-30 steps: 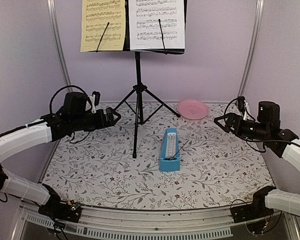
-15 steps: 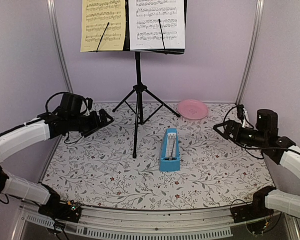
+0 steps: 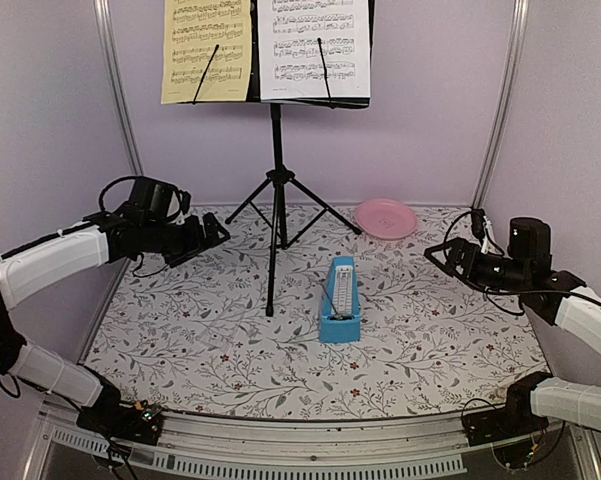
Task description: Set up the instrument practice props
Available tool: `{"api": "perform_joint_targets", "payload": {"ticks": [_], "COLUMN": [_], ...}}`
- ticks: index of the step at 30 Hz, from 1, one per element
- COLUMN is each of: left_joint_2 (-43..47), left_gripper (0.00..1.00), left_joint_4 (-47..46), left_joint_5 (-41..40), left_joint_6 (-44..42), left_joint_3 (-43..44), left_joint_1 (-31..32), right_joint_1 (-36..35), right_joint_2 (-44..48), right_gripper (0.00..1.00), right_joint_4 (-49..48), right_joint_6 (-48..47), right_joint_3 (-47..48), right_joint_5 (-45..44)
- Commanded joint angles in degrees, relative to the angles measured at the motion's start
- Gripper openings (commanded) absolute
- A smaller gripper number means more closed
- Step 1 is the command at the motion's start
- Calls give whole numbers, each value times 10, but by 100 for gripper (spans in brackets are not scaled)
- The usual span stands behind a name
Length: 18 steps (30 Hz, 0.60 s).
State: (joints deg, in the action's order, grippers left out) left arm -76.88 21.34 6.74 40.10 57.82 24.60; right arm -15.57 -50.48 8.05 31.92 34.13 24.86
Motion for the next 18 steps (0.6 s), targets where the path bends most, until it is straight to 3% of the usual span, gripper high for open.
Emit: {"api": "perform_joint_targets", "payload": {"ticks": [1,18], "left_joint_2": [-2,28], "left_gripper": [99,99], "left_joint_4": [3,10], "left_joint_5": [-12,-44], "left_joint_6": [-24,-80], "left_joint_3": [22,40], "left_joint_1": [-8,-8], "right_joint_1": [6,8], "right_joint_2": [-17,-13], "right_gripper": [99,99], "right_joint_4": [-20,-10], "right_joint_6": [-5,-33], "right_joint_3": [29,83], "right_joint_5": [13,36]}}
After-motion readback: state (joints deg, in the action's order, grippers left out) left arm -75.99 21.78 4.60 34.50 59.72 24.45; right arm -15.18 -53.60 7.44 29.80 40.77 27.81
